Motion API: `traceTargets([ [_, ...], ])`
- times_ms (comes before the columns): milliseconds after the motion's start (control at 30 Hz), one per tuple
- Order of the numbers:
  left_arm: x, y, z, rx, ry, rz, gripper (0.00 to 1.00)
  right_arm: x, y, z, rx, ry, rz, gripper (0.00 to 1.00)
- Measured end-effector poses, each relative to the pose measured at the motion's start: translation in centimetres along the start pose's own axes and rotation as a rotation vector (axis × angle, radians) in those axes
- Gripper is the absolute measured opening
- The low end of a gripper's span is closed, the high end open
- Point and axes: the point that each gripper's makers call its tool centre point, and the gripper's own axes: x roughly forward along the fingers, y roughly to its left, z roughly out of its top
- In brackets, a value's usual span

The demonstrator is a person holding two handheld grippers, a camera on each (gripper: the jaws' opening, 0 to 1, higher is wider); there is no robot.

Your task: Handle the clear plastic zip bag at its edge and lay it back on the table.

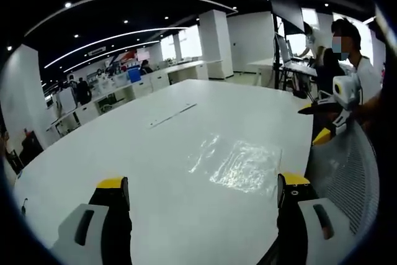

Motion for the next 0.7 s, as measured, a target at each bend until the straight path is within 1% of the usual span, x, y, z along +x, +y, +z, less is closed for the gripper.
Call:
traceTargets([
  [233, 0.4, -0.2, -0.6, 0.010, 0.013, -0.011, 0.99, 0.0, 0.0, 0.0, -0.001, 0.004, -0.001, 0.85],
  [700, 1.1, -1.0, -1.2, 0.020, 0.034, -0.042, 0.99, 0.0, 0.1, -0.2, -0.010, 0.016, -0.001, 0.85],
])
